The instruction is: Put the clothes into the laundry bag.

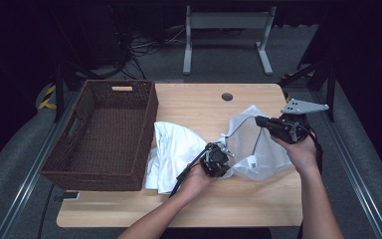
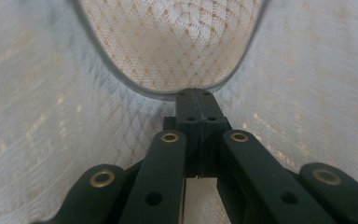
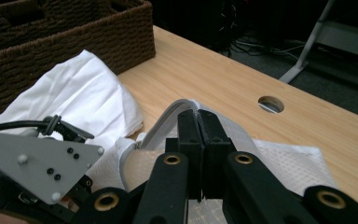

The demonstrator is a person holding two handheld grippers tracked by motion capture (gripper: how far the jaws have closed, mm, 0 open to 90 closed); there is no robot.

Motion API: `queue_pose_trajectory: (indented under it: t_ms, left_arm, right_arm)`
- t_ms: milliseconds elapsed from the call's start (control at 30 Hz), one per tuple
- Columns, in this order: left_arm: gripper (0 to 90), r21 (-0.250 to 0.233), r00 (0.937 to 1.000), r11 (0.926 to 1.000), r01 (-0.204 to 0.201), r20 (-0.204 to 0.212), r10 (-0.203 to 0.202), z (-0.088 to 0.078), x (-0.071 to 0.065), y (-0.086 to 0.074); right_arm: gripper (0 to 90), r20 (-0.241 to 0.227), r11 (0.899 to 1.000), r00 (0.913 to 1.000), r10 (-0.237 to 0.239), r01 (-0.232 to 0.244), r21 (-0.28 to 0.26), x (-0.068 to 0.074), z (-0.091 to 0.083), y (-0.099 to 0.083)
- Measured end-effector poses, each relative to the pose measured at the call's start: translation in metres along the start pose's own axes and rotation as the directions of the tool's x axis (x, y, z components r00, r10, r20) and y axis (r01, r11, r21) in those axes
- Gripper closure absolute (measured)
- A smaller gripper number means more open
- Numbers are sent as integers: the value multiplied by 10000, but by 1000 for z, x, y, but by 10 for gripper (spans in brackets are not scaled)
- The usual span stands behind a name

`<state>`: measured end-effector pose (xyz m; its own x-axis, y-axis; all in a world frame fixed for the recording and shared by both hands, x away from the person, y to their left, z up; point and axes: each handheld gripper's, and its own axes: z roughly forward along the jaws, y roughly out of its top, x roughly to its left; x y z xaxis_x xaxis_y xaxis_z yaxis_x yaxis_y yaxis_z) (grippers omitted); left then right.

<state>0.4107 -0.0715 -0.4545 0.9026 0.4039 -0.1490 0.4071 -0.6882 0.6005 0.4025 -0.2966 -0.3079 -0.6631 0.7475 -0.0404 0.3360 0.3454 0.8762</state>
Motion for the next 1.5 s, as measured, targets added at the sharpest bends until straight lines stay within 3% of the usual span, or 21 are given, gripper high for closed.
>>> queue_pose_trajectory:
  t_ms: [100,267,467,567,600,633,700,867,900,967,1133,1233,1367,1433,1500]
  left_arm:
    - [900,-98,9998,9998,147,151,-145,0,2,-1]
    - [853,-233,9997,9994,244,42,-243,-8,2,-2]
    - [797,-864,9976,9951,485,-446,-525,-52,8,-11]
    - [764,-1002,9915,9919,787,-956,-883,-76,15,-23]
    - [748,-1002,9915,9919,787,-956,-883,-76,15,-23]
    - [736,-1118,9861,9892,950,-1255,-1089,-88,18,-32]
    - [720,-1131,9824,9878,1069,-1411,-1224,-93,21,-35]
    - [632,-1345,9602,9813,1380,-2248,-1658,-114,27,-52]
    - [626,-1338,9523,9802,1462,-2491,-1760,-114,30,-56]
    - [631,-1198,9447,9779,1712,-2617,-1974,-111,36,-59]
    - [741,-505,9323,9758,2126,-2886,-2180,-90,50,-66]
    - [810,-231,9350,9750,2212,-2790,-2188,-82,54,-68]
    - [900,-145,9472,9704,2410,-2145,-2385,-71,63,-70]
    - [900,-252,9522,9713,2364,-1932,-2367,-69,65,-69]
    - [900,-227,9598,9770,2122,-1833,-2128,-65,63,-65]
  right_arm:
    - [890,-68,9999,10000,28,-27,145,0,5,-5]
    - [890,-152,9995,9999,-15,20,317,1,8,-8]
    - [890,-187,9987,9998,9,1,516,0,12,-14]
    - [890,-226,9981,9997,-7,20,616,0,13,-16]
    - [890,-244,9980,9997,-14,29,632,-1,14,-17]
    - [890,-250,9979,9997,-6,22,650,-1,14,-18]
    - [890,-259,9978,9997,-7,25,669,-1,14,-18]
    - [889,-362,9969,9993,27,2,786,-1,15,-22]
    - [889,-357,9969,9994,40,-12,788,-2,16,-23]
    - [889,-388,9964,9992,68,-35,851,-2,16,-24]
    - [890,-292,9963,9995,107,-81,858,-6,12,-27]
    - [890,-230,9963,9995,195,-175,839,-9,9,-28]
    - [890,-148,9964,9996,221,-208,823,-11,6,-29]
    - [890,-111,9966,9997,238,-228,793,-13,4,-30]
    - [890,-48,9968,9996,287,-282,751,-15,0,-30]
